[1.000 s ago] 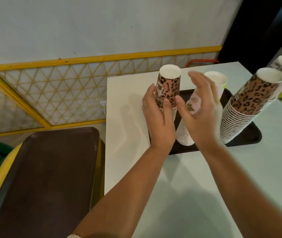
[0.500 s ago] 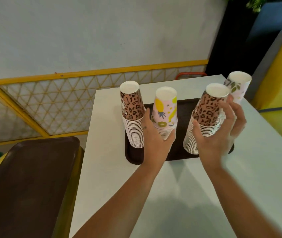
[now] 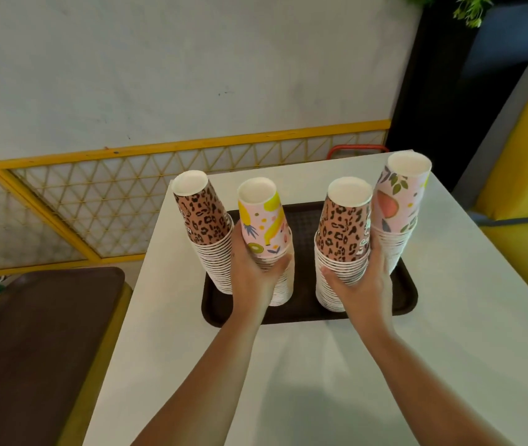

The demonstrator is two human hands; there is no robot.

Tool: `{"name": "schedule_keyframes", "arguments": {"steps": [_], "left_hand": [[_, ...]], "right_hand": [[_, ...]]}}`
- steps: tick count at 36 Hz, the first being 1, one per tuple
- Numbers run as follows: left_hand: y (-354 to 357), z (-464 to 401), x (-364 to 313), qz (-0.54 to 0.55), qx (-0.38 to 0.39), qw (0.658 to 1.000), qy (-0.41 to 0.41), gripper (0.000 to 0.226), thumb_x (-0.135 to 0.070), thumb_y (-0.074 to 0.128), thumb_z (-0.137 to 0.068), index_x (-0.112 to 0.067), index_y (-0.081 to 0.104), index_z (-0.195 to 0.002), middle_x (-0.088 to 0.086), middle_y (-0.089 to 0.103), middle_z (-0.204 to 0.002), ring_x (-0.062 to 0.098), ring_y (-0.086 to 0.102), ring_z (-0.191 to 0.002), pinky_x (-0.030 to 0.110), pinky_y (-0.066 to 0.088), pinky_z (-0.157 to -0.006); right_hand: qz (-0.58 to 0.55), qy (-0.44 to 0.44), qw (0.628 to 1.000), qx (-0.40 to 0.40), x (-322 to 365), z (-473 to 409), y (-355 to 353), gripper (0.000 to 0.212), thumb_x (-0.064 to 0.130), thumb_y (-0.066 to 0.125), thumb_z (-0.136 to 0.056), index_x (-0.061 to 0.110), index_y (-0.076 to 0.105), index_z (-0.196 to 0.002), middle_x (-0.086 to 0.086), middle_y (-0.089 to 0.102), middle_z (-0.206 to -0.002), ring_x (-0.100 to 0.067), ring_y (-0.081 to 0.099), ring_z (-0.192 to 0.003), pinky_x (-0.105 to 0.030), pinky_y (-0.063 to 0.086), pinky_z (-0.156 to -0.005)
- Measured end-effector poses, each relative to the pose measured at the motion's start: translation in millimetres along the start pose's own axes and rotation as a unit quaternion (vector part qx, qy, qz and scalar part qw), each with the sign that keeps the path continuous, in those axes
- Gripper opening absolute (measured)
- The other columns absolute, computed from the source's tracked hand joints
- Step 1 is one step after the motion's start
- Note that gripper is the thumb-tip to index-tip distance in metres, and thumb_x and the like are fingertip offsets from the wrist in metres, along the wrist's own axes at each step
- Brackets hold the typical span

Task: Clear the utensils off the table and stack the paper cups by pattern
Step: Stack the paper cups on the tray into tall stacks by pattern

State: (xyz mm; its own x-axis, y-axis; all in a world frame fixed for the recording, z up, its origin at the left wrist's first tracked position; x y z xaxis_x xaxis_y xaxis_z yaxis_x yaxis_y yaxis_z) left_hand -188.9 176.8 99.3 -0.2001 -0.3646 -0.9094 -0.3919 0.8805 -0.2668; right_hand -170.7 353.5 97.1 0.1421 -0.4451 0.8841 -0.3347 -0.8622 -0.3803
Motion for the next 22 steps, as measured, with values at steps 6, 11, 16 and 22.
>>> {"name": "schedule_keyframes", "arguments": {"steps": [6,11,16,22], "left_hand": [[12.3,-15.2,3.1,0.004,0.01,1.0,-0.02,0.086,-0.01,0.084,-0.066,-0.015,0.036,-0.136,0.002,0.054,-0.132,0.015,0.055,-0.12,0.032,0.048,-0.1],[27.2,-33.5,2.2,0.001,0.024,0.999,-0.035,0.086,-0.018,0.084,-0.066,-0.018,0.036,-0.137,-0.003,0.056,-0.131,0.013,0.055,-0.119,0.043,0.047,-0.1],[44.8,-52.3,2.7,0.02,0.061,0.997,-0.047,0.086,-0.036,0.081,-0.061,-0.032,0.036,-0.134,-0.008,0.058,-0.129,0.011,0.056,-0.119,0.045,0.048,-0.1],[67.4,-76.4,7.4,0.027,0.105,0.993,-0.036,0.083,-0.012,0.083,-0.068,-0.037,0.033,-0.13,-0.011,0.058,-0.123,0.003,0.057,-0.112,0.024,0.048,-0.093]], "right_hand": [[-0.016,-0.001,1.0,0.019,-4.4,-1.4,0.9,0.088,0.021,0.08,-0.068,0.018,0.032,-0.141,-0.001,0.043,-0.139,-0.017,0.043,-0.125,-0.023,0.036,-0.089],[-0.021,-0.003,1.0,0.015,-9.1,-6.4,0.5,0.086,0.021,0.082,-0.065,0.017,0.036,-0.138,-0.001,0.049,-0.134,-0.016,0.047,-0.12,-0.023,0.038,-0.089],[-0.022,-0.02,1.0,-0.002,-13.7,-9.6,2.8,0.083,0.022,0.083,-0.063,0.015,0.041,-0.134,0.002,0.051,-0.128,-0.001,0.046,-0.114,-0.007,0.037,-0.085],[-0.016,-0.025,0.999,-0.011,-19.1,-11.6,7.0,0.086,0.039,0.079,-0.061,0.017,0.04,-0.134,0.01,0.047,-0.127,0.002,0.045,-0.115,0.0,0.036,-0.086]]}}
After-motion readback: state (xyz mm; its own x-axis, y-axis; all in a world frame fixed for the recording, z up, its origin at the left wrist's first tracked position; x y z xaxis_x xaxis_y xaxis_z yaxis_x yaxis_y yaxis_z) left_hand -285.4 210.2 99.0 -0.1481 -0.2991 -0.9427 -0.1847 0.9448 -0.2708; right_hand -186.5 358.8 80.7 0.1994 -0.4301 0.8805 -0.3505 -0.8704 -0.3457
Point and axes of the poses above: each hand's wrist, its own z-axis away from the middle knuckle, its own y-axis out of the palm, x = y × z, the point moved 2 cm from there along -z, towards the middle knuckle
